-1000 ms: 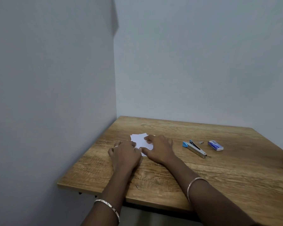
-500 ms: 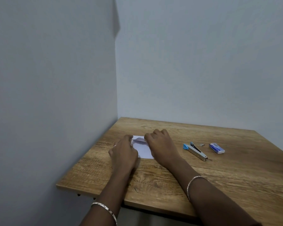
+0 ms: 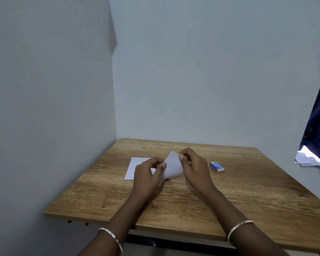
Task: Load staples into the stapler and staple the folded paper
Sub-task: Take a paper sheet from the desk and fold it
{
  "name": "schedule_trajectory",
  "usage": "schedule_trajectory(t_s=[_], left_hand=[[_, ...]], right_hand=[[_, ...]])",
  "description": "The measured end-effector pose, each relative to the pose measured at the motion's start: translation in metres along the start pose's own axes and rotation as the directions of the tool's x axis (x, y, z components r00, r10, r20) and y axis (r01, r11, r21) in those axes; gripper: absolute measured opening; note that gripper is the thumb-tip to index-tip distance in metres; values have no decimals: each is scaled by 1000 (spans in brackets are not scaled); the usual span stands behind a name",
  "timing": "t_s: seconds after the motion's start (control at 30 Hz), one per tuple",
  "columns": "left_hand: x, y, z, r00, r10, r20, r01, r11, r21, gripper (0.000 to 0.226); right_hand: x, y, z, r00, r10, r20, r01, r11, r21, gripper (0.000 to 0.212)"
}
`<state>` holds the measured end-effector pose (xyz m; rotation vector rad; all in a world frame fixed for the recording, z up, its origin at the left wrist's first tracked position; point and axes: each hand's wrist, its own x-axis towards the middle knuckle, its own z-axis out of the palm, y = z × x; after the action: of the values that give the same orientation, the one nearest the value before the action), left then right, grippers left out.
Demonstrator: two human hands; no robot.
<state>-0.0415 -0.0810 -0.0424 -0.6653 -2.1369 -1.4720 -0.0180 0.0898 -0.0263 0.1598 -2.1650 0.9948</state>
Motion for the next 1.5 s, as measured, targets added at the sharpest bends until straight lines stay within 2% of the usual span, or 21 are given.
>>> schedule_trajectory(t_s=[0.07,0.13,0.17,0.2,0.27,0.33,0.47,0.53,0.6,0.7,0.83,0.97,1.03,1.13,1.33,1.5], left_hand=[[7,12,12,995,-101,-14,99,989,-108,11],[19,24,23,977,-213,-23,205,958,-199,10],[27,29,27,966,-259,-9,249,937,-244,9],[34,32,31,956,-294,19,286,912,-295,7],[48,35,38,944,-324,70,326,872,-364,8],[63,32,45,937,-336,96,347,859,-376,11],[91,13,51,907,-353,229,420,800,-428,13],[99,-1,55,877,-363,316,476,750,-460,14],[103,-14,59,844,-374,384,527,712,-464,17],[107,-28,68,832,-379,406,542,714,-444,27],[108,-30,76,816,-449,364,577,666,-473,23],[103,-33,77,721,-475,505,689,575,-442,35],[104,-34,78,704,-460,541,705,541,-458,38],[106,-38,79,715,-455,531,699,498,-513,33],[107,-45,80,775,-441,453,632,538,-559,24],[105,-43,81,772,-444,456,635,497,-592,16]], right_hand=[[10,-3,-12,977,213,-17,-202,949,242,3],[22,-2,-23,918,386,95,-384,800,462,18],[28,1,-28,897,413,157,-430,737,521,27],[33,3,-31,888,413,202,-452,703,549,32],[40,9,-34,885,408,224,-460,698,548,34],[49,17,-32,892,406,201,-446,712,542,31],[64,36,-26,890,405,211,-444,661,605,22],[69,48,-22,890,410,201,-443,671,595,18],[70,59,-18,887,419,195,-446,669,594,25],[71,74,-10,884,423,200,-454,670,588,31],[73,86,-8,912,394,113,-394,767,507,39],[71,91,-7,938,346,35,-330,852,407,36],[70,91,-6,942,335,7,-315,877,362,38],[69,91,-6,949,316,-16,-294,900,321,40],[70,89,-5,959,283,-20,-269,931,248,45],[70,92,-4,953,302,-21,-285,919,272,49]])
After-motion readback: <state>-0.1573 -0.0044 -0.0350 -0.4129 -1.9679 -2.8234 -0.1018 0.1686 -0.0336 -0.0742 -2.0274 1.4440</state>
